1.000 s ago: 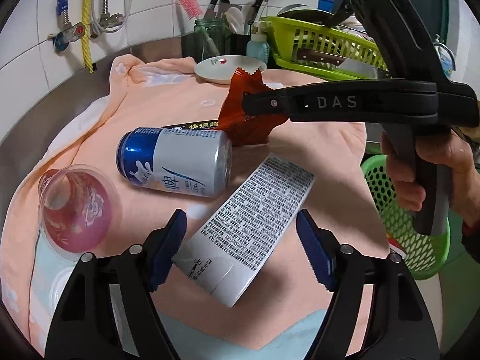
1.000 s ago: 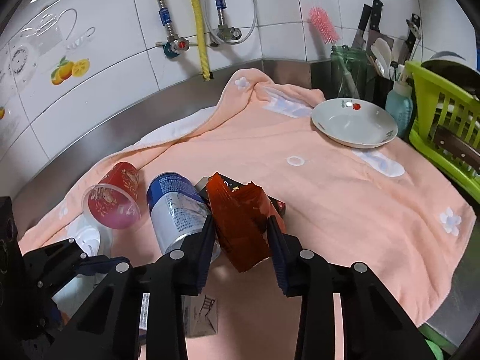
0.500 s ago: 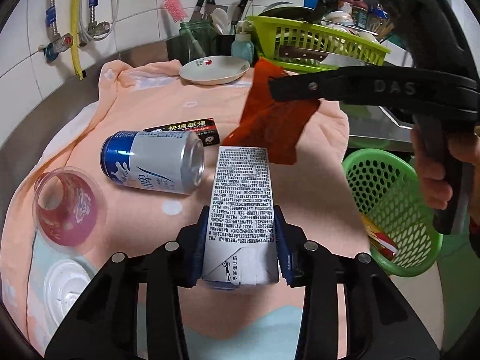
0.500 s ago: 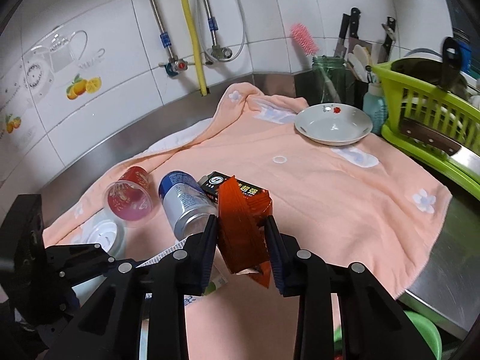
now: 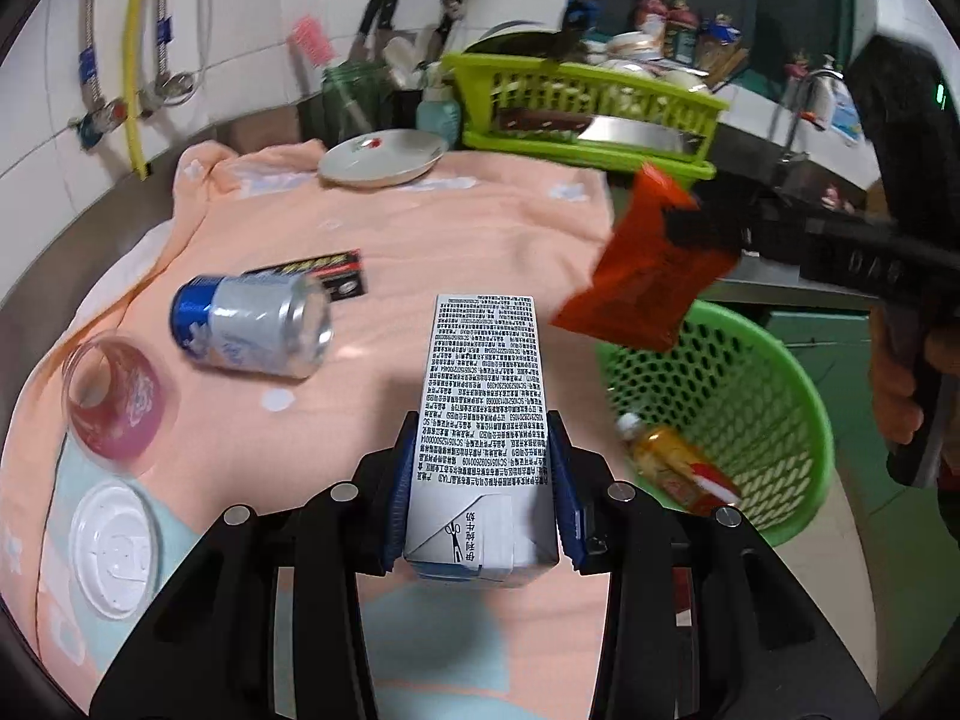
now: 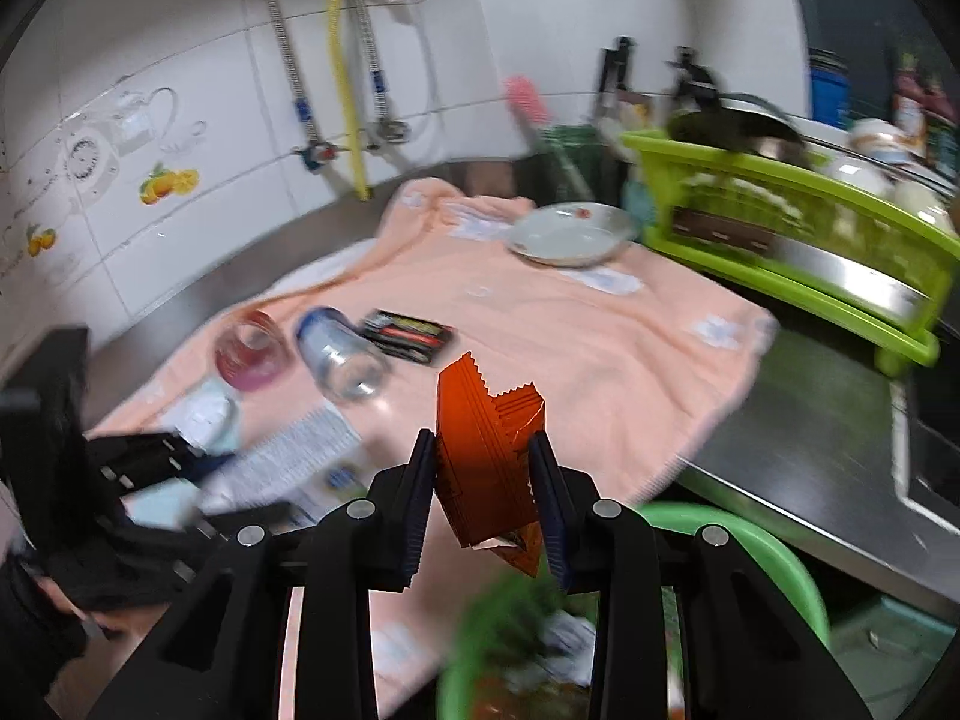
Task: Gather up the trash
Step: 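Drop the snack bag into the green basket with the right tool while the left tool drops the milk carton, then move both tools back over the towel toward the blue can and white lid, then grasp the blue-silver can with the right tool while the left tool grasps the white plastic lid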
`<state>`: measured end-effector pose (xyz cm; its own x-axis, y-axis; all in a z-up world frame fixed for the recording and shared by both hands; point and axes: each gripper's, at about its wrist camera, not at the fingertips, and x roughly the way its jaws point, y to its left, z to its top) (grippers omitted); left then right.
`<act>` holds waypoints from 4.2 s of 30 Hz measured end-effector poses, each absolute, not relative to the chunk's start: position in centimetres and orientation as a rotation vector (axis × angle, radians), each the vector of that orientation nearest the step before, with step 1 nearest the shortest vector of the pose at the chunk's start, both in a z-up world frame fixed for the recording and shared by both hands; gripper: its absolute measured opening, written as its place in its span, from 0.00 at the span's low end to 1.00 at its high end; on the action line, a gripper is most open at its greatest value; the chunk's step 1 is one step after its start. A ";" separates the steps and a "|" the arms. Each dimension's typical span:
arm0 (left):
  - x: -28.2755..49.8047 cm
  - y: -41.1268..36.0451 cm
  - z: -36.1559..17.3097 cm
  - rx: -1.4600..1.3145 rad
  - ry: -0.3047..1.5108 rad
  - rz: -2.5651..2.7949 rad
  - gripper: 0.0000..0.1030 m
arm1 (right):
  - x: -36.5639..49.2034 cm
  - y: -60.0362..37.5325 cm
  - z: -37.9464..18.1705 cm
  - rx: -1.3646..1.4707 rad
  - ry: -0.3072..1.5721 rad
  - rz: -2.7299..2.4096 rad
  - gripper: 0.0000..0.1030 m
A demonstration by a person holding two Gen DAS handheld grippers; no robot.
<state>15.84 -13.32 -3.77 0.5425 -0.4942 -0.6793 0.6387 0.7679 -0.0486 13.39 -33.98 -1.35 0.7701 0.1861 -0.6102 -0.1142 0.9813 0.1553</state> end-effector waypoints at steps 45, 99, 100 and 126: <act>10.1 -26.9 -7.2 0.241 0.862 -0.798 0.60 | 1.2 -44.4 -4.7 0.153 0.684 -0.073 0.78; 19.1 8.1 -5.8 -0.103 0.852 -0.186 0.74 | 28.1 -15.7 -3.6 -0.239 0.834 0.419 0.80; 19.4 8.1 -5.9 -0.101 0.855 -0.185 0.74 | 28.5 -15.3 -3.9 -0.254 0.837 0.420 0.80; 24.3 5.8 -8.7 0.084 0.941 -0.248 0.93 | 35.3 -11.2 -7.9 -0.450 0.915 0.366 0.66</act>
